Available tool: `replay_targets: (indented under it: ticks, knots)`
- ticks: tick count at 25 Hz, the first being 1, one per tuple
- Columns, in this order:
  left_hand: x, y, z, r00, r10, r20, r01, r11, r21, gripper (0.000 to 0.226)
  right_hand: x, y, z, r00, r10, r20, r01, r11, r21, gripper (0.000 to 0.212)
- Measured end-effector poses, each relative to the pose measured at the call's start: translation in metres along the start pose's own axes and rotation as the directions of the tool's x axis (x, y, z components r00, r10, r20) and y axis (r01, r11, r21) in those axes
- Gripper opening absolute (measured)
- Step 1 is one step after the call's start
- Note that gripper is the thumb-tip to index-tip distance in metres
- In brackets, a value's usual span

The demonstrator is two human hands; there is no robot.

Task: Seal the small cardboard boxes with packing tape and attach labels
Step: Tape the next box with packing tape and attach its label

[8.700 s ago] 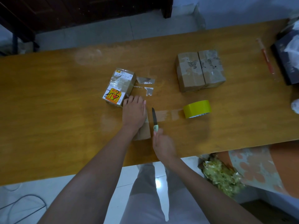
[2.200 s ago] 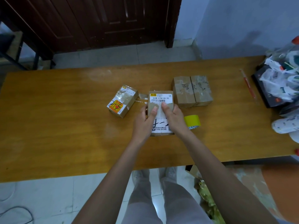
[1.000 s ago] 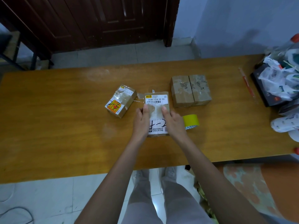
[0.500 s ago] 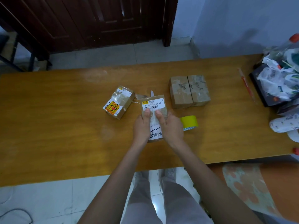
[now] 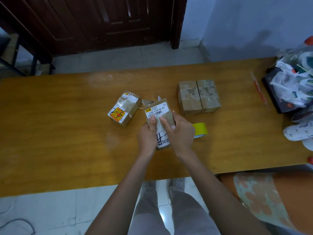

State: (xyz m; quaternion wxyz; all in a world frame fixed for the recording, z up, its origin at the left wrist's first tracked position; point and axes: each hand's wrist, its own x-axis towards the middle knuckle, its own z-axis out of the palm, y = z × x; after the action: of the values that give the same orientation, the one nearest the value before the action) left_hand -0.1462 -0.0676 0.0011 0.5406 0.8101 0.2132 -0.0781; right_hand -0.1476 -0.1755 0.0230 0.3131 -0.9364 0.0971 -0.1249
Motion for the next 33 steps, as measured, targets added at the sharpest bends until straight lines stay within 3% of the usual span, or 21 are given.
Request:
replay_targets:
  ticks: [4,10,16,21,23,26,29,31,33]
  knots:
    - [0.007,0.006,-0.004,0.998,0.033,0.048,-0.034,0.999,0.034,0.056,0.013,0.007,0.001,0.919,0.21,0.334,-0.239,0.97,0.05,0.064]
    - [0.005,0.003,-0.005,0.996,0.093,0.008,-0.093,0.994,0.058,0.053,0.006,0.011,-0.002,0.952,0.116,0.281,-0.147,0.985,0.089,0.06]
    - [0.006,0.0,-0.003,0.996,0.093,0.006,-0.093,0.989,0.113,0.061,0.005,0.017,0.005,0.953,0.139,0.269,-0.183,0.972,0.148,0.06]
    - [0.013,-0.016,-0.018,0.995,-0.013,0.1,-0.005,0.985,0.172,0.072,0.002,0.022,0.019,0.807,0.214,0.551,-0.365,0.914,0.179,0.06]
    - [0.016,-0.022,-0.025,0.993,-0.065,0.102,0.047,0.985,0.169,0.072,-0.002,0.018,0.027,0.776,0.222,0.59,-0.367,0.92,0.137,0.055]
    - [0.023,-0.028,-0.031,0.992,-0.116,0.044,0.103,0.969,0.224,0.062,-0.01,0.015,0.041,0.73,0.253,0.635,-0.506,0.824,0.254,0.043]
    - [0.03,-0.033,-0.034,0.991,-0.129,-0.023,0.131,0.964,0.233,0.049,-0.015,0.011,0.051,0.796,0.264,0.544,-0.431,0.879,0.204,0.04]
    - [0.033,-0.035,-0.036,0.991,-0.132,-0.01,0.132,0.978,0.163,0.043,-0.015,0.007,0.056,0.845,0.268,0.463,-0.375,0.914,0.154,0.04]
    - [0.035,-0.037,-0.038,0.991,-0.133,0.005,0.132,0.989,0.069,0.035,-0.014,0.004,0.061,0.847,0.267,0.459,-0.382,0.906,0.18,0.039]
